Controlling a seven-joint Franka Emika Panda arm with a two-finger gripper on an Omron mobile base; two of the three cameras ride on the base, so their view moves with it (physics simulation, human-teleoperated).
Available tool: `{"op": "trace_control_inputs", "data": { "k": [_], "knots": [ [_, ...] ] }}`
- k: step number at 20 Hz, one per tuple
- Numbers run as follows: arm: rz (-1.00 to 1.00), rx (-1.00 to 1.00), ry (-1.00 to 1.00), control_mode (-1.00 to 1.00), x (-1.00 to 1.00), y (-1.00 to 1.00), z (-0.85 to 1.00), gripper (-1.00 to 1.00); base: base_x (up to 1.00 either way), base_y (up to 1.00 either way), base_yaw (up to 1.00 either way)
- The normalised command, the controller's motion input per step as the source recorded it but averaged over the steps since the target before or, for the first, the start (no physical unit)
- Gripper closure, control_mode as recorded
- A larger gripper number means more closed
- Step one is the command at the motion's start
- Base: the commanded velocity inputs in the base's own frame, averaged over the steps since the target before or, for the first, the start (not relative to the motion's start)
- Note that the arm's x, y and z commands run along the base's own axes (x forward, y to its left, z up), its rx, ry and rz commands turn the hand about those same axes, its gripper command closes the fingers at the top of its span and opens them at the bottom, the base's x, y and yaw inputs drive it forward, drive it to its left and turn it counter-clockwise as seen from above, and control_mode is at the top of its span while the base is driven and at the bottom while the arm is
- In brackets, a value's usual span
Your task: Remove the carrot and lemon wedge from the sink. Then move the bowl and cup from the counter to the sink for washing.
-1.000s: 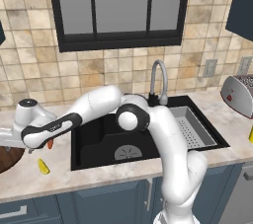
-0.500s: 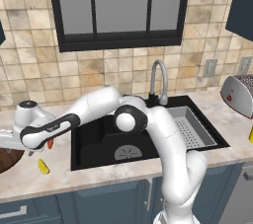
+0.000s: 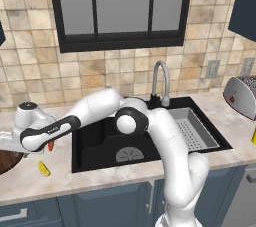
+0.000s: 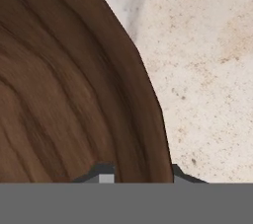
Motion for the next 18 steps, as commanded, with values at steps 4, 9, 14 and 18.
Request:
{"op": "trace_control_inputs", "data": {
  "k": [4,9,14,18],
  "knots": [
    [0.0,0.0,0.0,-1.0,0.0,0.0,-0.03,1.0,0.0,0.0,0.0],
    [-0.01,0.0,0.0,-1.0,0.0,0.0,0.01,1.0,0.0,0.0,0.0],
    [0.0,0.0,-0.01,-1.0,-0.01,0.0,0.17,1.0,0.0,0.0,0.0],
    [0.0,0.0,-0.04,-1.0,-0.09,-0.01,0.28,1.0,0.0,0.0,0.0]
  ]
}}
